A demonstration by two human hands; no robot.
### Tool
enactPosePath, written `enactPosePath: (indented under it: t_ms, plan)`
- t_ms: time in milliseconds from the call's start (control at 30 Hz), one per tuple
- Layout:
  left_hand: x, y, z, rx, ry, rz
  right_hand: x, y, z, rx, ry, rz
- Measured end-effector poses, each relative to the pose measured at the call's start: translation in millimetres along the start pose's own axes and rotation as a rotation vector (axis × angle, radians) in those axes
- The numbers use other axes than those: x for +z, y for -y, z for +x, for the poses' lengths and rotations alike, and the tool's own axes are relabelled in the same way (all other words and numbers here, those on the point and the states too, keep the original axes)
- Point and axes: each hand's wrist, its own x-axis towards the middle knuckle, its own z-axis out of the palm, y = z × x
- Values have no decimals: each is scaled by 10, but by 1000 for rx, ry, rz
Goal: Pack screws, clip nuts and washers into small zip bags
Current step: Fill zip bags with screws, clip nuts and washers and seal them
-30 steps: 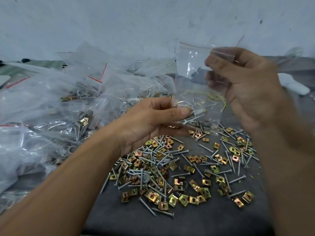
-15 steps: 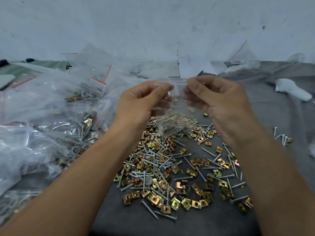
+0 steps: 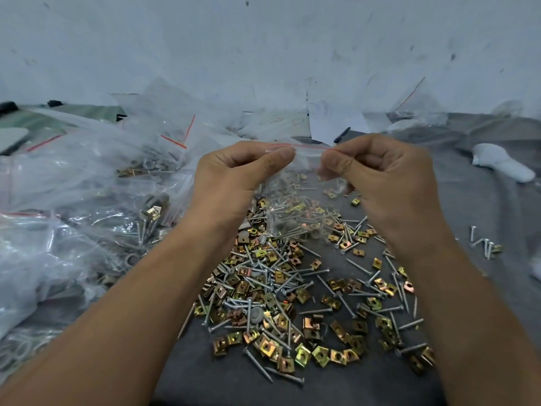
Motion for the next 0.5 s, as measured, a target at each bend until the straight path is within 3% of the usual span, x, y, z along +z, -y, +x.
enactPosePath:
  t_ms: [233, 500]
  plan:
    - [9, 10, -6, 15, 45, 8, 66, -9, -12, -4, 110, 102]
    - [-4, 20, -26, 59, 128, 67, 77, -43, -14, -65, 165, -66]
